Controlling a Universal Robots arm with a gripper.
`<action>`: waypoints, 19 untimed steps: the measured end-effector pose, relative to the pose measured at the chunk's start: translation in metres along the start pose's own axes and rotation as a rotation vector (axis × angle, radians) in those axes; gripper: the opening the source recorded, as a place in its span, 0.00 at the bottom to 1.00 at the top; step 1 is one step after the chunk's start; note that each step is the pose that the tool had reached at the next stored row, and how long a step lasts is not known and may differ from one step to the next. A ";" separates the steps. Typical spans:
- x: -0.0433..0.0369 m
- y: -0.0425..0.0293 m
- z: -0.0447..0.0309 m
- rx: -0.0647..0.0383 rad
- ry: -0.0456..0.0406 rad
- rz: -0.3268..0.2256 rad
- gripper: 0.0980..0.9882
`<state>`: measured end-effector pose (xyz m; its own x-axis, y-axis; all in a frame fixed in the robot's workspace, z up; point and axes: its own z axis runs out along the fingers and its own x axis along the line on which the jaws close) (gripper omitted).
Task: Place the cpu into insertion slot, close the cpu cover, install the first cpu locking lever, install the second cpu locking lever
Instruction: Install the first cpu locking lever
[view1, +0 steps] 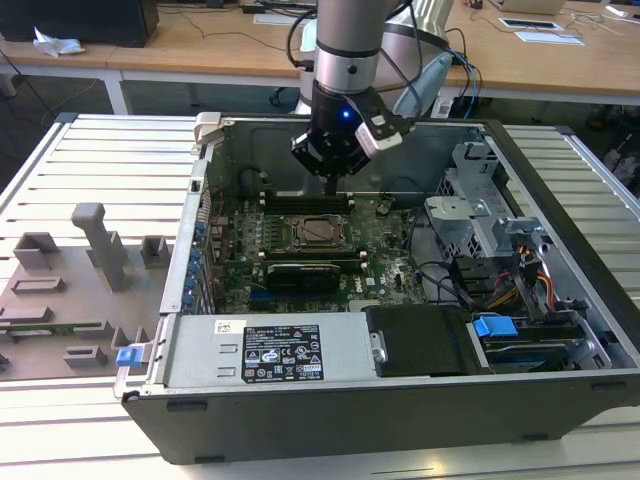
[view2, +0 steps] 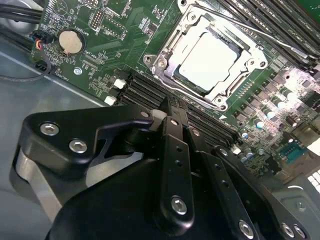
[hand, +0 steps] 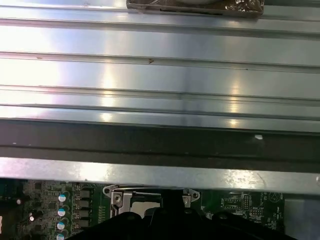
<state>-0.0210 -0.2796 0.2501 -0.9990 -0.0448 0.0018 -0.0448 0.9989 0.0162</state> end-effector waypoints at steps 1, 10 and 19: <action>0.0000 0.0000 -0.0017 0.000 0.0001 0.000 0.01; 0.0000 0.0004 -0.0237 0.000 0.0000 0.000 0.01; 0.0000 0.0004 -0.0252 0.000 0.0000 0.000 0.01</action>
<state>-0.0210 -0.2796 0.2753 -0.9990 -0.0448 0.0018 -0.0448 0.9989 0.0161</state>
